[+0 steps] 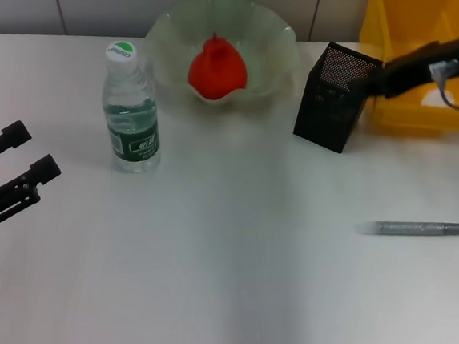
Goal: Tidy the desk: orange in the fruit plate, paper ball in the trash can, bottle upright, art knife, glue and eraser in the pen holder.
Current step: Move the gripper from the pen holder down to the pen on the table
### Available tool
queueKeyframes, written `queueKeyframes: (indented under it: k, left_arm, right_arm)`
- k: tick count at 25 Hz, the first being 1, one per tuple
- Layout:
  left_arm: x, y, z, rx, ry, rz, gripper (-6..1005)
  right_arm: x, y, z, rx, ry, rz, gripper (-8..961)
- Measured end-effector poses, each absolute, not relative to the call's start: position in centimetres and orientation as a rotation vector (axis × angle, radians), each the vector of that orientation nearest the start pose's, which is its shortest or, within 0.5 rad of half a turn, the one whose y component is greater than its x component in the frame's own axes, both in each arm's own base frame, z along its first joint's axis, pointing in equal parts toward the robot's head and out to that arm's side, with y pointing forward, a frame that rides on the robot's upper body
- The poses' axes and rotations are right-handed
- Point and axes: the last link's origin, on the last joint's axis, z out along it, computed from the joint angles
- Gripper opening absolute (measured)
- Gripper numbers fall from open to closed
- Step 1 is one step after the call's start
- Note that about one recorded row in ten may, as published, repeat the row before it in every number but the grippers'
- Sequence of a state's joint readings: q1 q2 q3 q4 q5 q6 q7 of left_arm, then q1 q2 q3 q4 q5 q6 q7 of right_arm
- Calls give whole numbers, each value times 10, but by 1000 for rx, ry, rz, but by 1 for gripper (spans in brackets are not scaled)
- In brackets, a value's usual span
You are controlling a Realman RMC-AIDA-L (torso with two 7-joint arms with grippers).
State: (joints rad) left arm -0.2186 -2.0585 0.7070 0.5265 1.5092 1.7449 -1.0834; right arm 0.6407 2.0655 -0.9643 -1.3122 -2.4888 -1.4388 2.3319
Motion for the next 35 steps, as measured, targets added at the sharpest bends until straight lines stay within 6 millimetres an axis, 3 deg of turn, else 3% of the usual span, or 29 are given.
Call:
queueKeyframes:
  k: [4, 8, 12, 20, 35]
  left_arm:
    - [-308, 247, 34, -2292, -545, -1173, 738]
    - [-308, 247, 34, -2293, -545, -1176, 738]
    - [-307, 248, 34, -2293, -544, -1178, 738]
    - [-306, 246, 29, -2288, -553, -1191, 738]
    - [-309, 241, 26, -2295, -557, -1178, 738]
  right_arm:
    - [182, 359, 84, -2536, 902, 45, 368]
    - [185, 342, 93, -2592, 910, 20, 368]
    - [201, 329, 111, -2640, 903, -140, 367]
    - [222, 326, 117, -2679, 848, -341, 363]
    - [253, 353, 87, -2687, 879, -566, 361]
